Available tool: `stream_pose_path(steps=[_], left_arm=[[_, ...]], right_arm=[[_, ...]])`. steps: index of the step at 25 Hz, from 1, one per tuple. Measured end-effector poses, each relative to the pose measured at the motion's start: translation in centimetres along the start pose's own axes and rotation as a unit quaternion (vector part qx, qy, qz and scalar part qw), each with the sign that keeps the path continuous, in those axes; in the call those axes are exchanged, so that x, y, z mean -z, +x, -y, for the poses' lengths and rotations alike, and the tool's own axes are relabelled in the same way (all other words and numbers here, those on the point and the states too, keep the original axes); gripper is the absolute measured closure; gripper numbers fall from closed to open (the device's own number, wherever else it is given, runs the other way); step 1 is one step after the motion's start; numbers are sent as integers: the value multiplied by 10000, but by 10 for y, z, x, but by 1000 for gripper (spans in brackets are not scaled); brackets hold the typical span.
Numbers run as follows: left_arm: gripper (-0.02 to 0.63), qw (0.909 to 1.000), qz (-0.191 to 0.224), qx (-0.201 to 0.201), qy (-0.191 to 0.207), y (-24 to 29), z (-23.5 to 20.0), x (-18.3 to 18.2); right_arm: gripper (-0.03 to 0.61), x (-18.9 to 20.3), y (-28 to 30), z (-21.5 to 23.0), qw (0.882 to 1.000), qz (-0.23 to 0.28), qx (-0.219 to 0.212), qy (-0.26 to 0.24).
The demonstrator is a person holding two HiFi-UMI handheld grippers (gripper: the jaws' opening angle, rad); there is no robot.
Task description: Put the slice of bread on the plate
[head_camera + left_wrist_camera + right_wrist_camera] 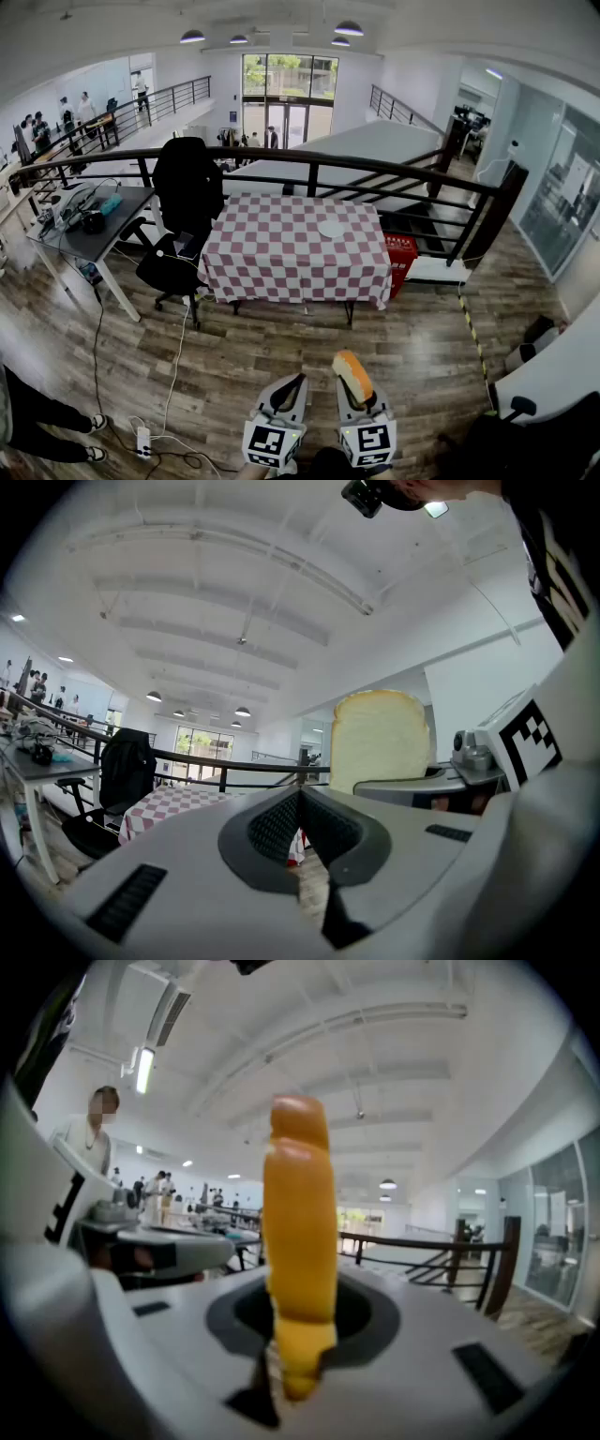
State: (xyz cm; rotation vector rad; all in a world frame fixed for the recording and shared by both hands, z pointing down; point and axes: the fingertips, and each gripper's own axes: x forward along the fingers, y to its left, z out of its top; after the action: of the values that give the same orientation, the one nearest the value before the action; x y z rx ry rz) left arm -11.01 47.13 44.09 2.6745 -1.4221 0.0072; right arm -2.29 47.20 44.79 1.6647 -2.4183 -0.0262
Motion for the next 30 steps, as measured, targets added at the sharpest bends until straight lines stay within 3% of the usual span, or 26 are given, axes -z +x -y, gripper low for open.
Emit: stream_pose_path(steps=[4,11,16,20,26,30], left_arm=[[595,9991,374,-67,-203,16,-15,2],[594,9992,145,-96,-351,76,-33,21],[595,9999,129,31,-102,165,-39,13],[595,9998,166,86,46,253,-42,-9],[594,9990,344,-119,266,370,-56,-40],[595,9978,454,-164,452,420,-57,-49]], right_arm=[[480,-3,14,6,9999,36,-22,-132],[480,17,56,58,9998,-62,167,71],[480,24,126,124,9992,35,256,305],[480,7,192,196,9984,227,275,432],[480,-21,267,277,9983,441,76,366],[480,-15,302,317,9968,432,-14,672]])
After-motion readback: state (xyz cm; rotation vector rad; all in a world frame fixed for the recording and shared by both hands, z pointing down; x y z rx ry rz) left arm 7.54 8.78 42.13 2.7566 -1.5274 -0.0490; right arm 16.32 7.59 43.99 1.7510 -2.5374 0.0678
